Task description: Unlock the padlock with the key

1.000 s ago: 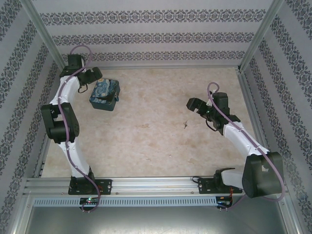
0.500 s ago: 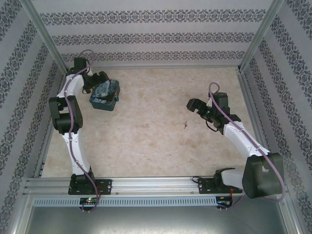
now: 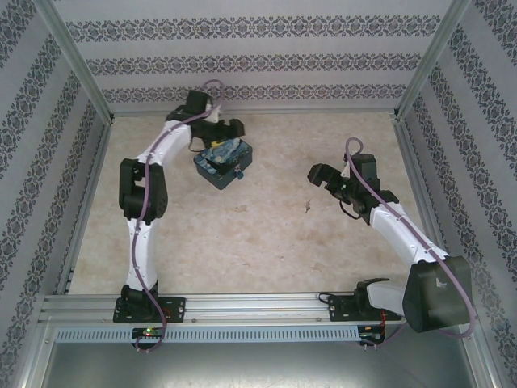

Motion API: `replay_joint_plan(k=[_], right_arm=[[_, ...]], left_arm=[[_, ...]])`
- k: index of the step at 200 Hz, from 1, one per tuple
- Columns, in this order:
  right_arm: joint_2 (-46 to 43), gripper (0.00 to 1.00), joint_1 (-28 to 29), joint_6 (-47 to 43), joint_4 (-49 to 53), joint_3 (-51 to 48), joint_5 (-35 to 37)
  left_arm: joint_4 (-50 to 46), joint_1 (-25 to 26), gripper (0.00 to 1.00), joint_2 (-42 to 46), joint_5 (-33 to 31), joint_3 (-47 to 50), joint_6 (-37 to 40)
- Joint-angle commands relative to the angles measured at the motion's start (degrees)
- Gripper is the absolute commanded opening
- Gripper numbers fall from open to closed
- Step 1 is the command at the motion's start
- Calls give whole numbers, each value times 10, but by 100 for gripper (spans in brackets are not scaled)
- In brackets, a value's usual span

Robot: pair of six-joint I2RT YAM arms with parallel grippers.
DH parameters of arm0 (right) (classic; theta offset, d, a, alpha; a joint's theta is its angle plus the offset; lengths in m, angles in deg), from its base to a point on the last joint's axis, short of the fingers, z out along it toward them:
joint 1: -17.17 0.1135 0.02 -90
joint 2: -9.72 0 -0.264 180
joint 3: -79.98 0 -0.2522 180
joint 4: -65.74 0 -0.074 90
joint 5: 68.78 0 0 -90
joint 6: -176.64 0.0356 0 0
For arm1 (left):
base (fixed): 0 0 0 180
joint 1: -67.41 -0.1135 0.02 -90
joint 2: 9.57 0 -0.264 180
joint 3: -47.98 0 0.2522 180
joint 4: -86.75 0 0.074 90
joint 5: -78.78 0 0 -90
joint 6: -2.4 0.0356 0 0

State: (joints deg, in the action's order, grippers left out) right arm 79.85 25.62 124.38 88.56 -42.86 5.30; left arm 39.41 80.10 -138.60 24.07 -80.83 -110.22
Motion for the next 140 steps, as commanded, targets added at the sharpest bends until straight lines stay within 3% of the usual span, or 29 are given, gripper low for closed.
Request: replay_joint_plan(k=[1,38,63,105,140], right_arm=[[16,98,9,10,-1,29,6],[101,98,19,-2,-1,108,-14],[170,96,30,-7,1,170,-42],[221,95,41,6,-7,208,-59],[216,95,41,1,-4,205,-62]], left_arm=[[12,38,96,9,30,-19,-6],[137,34,98,156,-67,133,-80],[161,6,100,217,-127,205,-110],[110,-56,100,163,-113,166,-105],[45,-72,99,64,-105,40,-83]])
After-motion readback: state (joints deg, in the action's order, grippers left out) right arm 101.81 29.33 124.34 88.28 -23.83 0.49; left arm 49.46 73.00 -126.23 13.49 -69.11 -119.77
